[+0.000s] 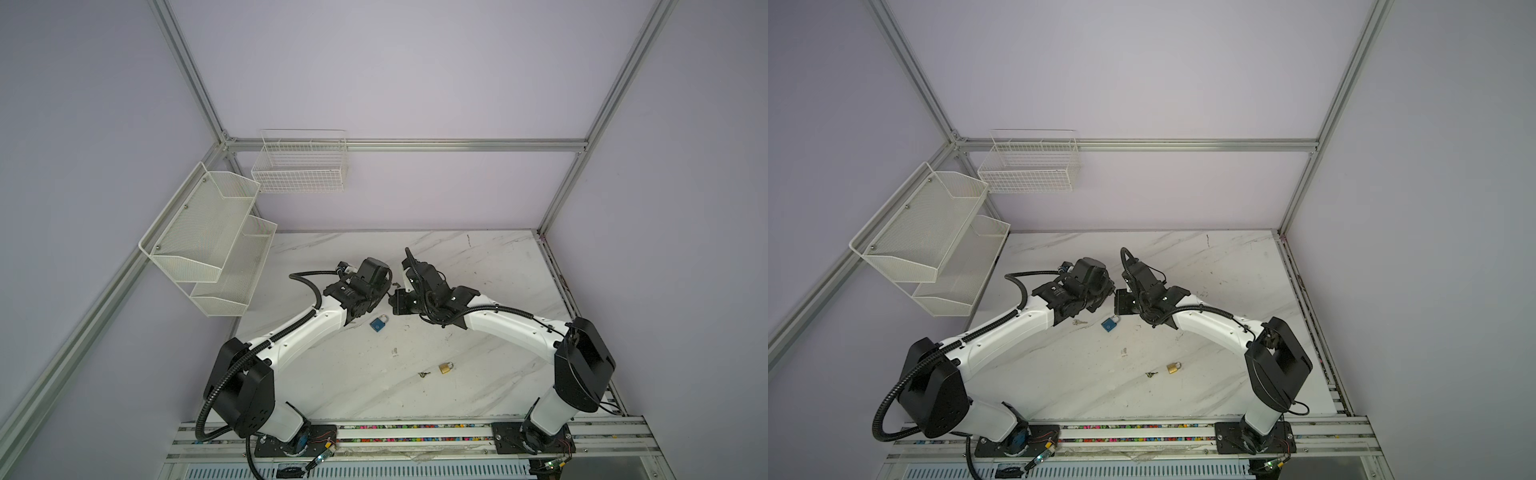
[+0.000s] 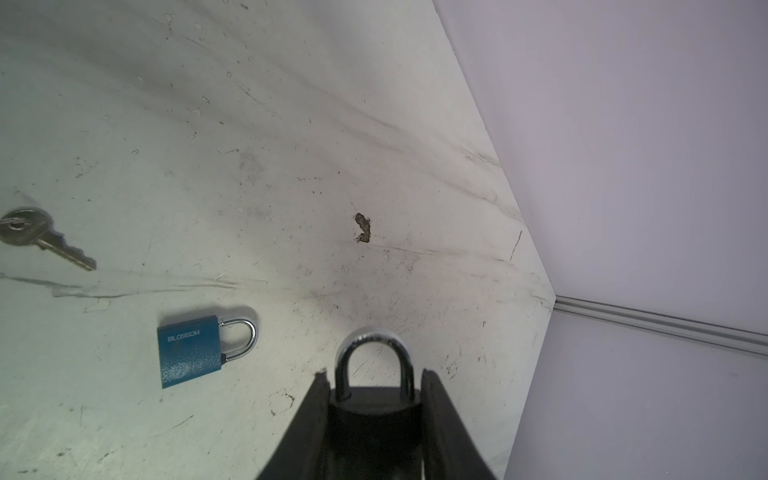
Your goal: Unlock with the key
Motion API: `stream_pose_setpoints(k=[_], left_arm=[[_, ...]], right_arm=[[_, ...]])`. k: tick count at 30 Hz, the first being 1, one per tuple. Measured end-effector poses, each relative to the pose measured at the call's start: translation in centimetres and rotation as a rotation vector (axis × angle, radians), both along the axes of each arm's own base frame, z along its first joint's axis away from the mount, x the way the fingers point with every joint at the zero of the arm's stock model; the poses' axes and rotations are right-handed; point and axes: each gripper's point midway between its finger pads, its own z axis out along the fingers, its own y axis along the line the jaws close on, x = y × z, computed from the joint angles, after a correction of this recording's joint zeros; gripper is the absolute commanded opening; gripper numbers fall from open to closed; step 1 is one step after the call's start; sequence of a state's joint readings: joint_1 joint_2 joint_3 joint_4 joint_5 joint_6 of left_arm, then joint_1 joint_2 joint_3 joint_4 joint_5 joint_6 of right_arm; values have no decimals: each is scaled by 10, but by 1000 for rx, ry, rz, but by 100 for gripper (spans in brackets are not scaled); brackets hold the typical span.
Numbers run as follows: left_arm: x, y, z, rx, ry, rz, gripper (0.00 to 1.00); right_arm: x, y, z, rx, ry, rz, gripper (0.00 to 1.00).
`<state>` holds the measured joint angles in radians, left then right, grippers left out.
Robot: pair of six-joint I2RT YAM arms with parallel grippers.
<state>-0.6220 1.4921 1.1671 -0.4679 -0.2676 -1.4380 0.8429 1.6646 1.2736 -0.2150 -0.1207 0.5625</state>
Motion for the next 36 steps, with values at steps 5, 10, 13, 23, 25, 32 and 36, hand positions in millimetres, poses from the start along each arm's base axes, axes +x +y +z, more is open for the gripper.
stream_pose_setpoints(k=[5,10,13,23,25,32,36], left_arm=[[0,0,0,7,-2,3,0],[-4,2,-4,3,5,-1,0],[-6,6,-7,1,10,5,0],[-26,29,-34,12,117,26,0],[-23,37,-28,-12,107,53,0],[-13,55,-7,-142,41,149,0],[-11,53,-3,-190,36,160,0]], right_arm=[[-1,-1,1,-18,6,4,0],[-3,-2,-1,-29,14,10,0],[-5,-1,0,-30,16,17,0],[12,9,33,41,-75,9,0],[9,10,29,43,-67,20,0],[-4,14,14,38,-23,71,0],[-11,29,8,41,-7,119,0]])
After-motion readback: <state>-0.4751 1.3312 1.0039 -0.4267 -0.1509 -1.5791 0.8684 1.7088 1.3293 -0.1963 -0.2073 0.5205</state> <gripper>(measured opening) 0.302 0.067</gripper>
